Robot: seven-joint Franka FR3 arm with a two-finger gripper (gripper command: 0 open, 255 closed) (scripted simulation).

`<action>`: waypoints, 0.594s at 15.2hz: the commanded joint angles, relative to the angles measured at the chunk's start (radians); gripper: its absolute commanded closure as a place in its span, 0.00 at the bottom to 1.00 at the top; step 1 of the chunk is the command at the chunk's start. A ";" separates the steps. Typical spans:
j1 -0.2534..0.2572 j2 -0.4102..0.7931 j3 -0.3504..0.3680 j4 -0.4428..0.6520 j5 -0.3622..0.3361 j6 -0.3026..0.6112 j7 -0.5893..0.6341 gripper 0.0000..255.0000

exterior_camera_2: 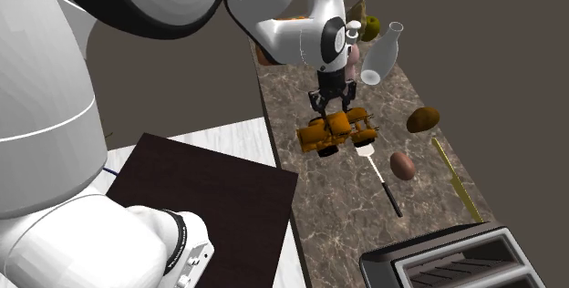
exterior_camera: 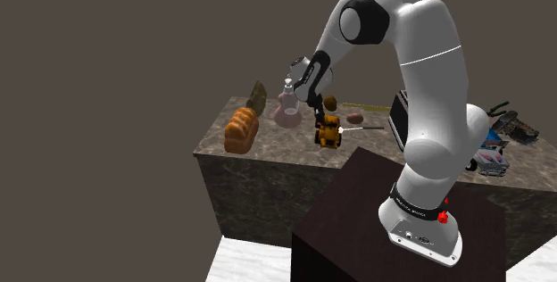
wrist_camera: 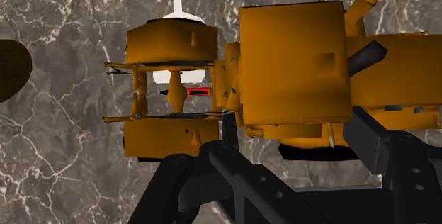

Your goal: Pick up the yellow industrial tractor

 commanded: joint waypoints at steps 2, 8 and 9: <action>0.002 -0.034 -0.002 -0.007 0.000 -0.025 -0.009 1.00; 0.008 -0.100 -0.004 -0.013 0.001 -0.082 -0.029 1.00; 0.008 -0.111 -0.005 -0.014 0.001 -0.092 -0.032 1.00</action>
